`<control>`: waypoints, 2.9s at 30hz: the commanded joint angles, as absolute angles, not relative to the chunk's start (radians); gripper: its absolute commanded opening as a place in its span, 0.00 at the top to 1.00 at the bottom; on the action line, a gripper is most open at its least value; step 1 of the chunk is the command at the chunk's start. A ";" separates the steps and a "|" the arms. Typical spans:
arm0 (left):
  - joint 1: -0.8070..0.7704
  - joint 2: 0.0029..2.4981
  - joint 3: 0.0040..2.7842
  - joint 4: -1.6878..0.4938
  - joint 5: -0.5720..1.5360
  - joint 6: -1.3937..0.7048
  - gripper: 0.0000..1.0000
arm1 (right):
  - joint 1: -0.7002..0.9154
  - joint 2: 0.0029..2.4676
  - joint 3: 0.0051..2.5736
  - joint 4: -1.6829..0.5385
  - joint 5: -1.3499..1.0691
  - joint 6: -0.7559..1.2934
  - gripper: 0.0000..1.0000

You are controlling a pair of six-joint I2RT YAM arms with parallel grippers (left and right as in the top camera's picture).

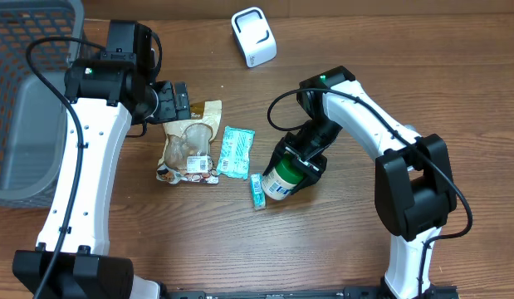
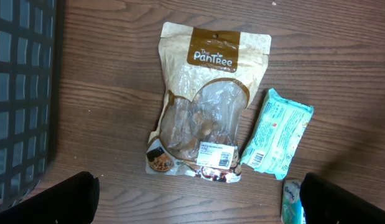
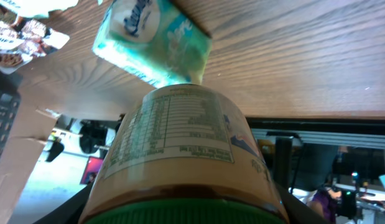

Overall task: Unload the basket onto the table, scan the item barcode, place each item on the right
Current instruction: 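Lift the jar and tilt it sideways with the right gripper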

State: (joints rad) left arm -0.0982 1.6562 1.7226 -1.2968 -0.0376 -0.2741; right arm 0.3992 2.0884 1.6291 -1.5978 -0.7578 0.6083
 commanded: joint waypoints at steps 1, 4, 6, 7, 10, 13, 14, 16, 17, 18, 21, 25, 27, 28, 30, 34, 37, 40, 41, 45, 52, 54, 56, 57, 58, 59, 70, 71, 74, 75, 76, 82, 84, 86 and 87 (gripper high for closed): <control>-0.099 1.664 1.721 -1.296 -0.033 -0.266 0.00 | 0.396 2.085 1.657 -1.604 -0.825 0.604 0.66; -0.099 1.664 1.721 -1.296 -0.033 -0.266 0.00 | 0.396 2.085 1.657 -1.608 -0.826 0.604 0.66; -0.099 1.664 1.721 -1.296 -0.033 -0.266 0.00 | 0.396 2.085 1.657 -1.615 -0.833 0.604 0.66; -0.099 1.664 1.721 -1.296 -0.033 -0.266 0.01 | 0.396 2.085 1.657 -1.618 -0.837 0.604 0.66; -0.099 1.664 1.721 -1.296 -0.033 -0.266 0.01 | 0.396 2.085 1.657 -1.630 -0.859 0.604 0.67; -0.099 1.664 1.721 -1.296 -0.033 -0.266 0.00 | 0.396 2.085 1.657 -1.630 -0.859 0.604 0.71; -0.099 1.664 1.721 -1.296 -0.033 -0.266 0.00 | 0.396 2.085 1.657 -1.630 -0.859 0.604 0.71; -0.099 1.664 1.721 -1.296 -0.033 -0.266 0.01 | 0.396 2.085 1.657 -1.630 -0.859 0.604 0.71; -0.099 1.664 1.721 -1.296 -0.033 -0.266 0.00 | 0.396 2.085 1.657 -1.630 -0.859 0.604 0.71; -0.099 1.664 1.721 -1.296 -0.033 -0.266 0.00 | 0.396 2.085 1.657 -1.629 -0.859 0.604 0.71; -0.099 1.664 1.721 -1.296 -0.033 -0.266 0.00 | 0.396 2.085 1.657 -1.629 -0.859 0.604 0.71; -0.099 1.664 1.721 -1.296 -0.033 -0.266 0.00 | 0.396 2.085 1.657 -1.629 -0.858 0.604 0.71; -0.099 1.665 1.721 -1.296 -0.033 -0.266 0.00 | 0.396 2.085 1.657 -1.629 -0.858 0.604 0.71; -0.099 1.664 1.721 -1.296 -0.033 -0.266 0.01 | 0.396 2.085 1.657 -1.629 -0.858 0.604 0.71; -0.099 1.664 1.721 -1.296 -0.033 -0.266 0.01 | 0.396 2.085 1.657 -1.629 -0.858 0.604 0.71; -0.099 1.664 1.721 -1.296 -0.033 -0.266 0.00 | 0.396 2.085 1.657 -1.629 -0.858 0.604 0.71; -0.099 1.664 1.721 -1.296 -0.033 -0.266 0.00 | 0.396 2.085 1.657 -1.629 -0.858 0.604 0.71; -0.099 1.664 1.721 -1.296 -0.033 -0.266 0.00 | 0.396 2.085 1.657 -1.629 -0.858 0.604 0.71; -0.099 1.664 1.721 -1.296 -0.033 -0.266 0.00 | 0.396 2.085 1.657 -1.629 -0.859 0.604 0.71; -0.099 1.664 1.721 -1.296 -0.033 -0.266 0.01 | 0.396 2.085 1.657 -1.629 -0.859 0.604 0.71; -0.099 1.664 1.721 -1.296 -0.033 -0.266 0.00 | 0.396 2.085 1.657 -1.629 -0.858 0.604 0.71; -0.099 1.664 1.721 -1.296 -0.033 -0.266 0.00 | 0.396 2.085 1.657 -1.629 -0.859 0.604 0.71; -0.099 1.664 1.721 -1.296 -0.033 -0.266 0.01 | 0.396 2.085 1.657 -1.629 -0.859 0.604 0.71; -0.099 1.664 1.721 -1.296 -0.033 -0.266 0.00 | 0.396 2.085 1.657 -1.629 -0.859 0.604 0.71; -0.099 1.664 1.721 -1.296 -0.033 -0.266 0.00 | 0.396 2.085 1.657 -1.629 -0.859 0.604 0.71; -0.099 1.664 1.721 -1.296 -0.033 -0.266 0.00 | 0.396 2.085 1.657 -1.629 -0.859 0.604 0.71; -0.099 1.664 1.721 -1.296 -0.033 -0.266 0.00 | 0.396 2.085 1.657 -1.629 -0.859 0.604 0.71; -0.099 1.664 1.721 -1.296 -0.033 -0.266 0.00 | 0.396 2.085 1.657 -1.629 -0.859 0.604 0.71; -0.099 1.664 1.721 -1.296 -0.033 -0.266 0.00 | 0.396 2.085 1.657 -1.629 -0.859 0.604 0.71; -0.099 1.664 1.721 -1.296 -0.033 -0.266 0.00 | 0.396 2.085 1.657 -1.629 -0.859 0.604 0.71; -0.099 1.664 1.721 -1.296 -0.033 -0.266 0.01 | 0.396 2.085 1.657 -1.629 -0.859 0.604 0.71; -0.099 1.664 1.721 -1.296 -0.033 -0.266 0.00 | 0.396 2.085 1.657 -1.630 -0.859 0.604 0.71; -0.099 1.664 1.721 -1.296 -0.033 -0.266 0.00 | 0.396 2.085 1.657 -1.630 -0.859 0.604 0.71; -0.099 1.664 1.721 -1.296 -0.033 -0.266 0.01 | 0.396 2.085 1.657 -1.629 -0.859 0.604 0.71; -0.099 1.664 1.721 -1.296 -0.033 -0.266 0.01 | 0.396 2.085 1.657 -1.629 -0.859 0.604 0.71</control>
State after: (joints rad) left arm -0.0982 1.6562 1.7226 -1.2968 -0.0376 -0.2741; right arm 0.3992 2.0884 1.6291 -1.6241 -0.8272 0.6090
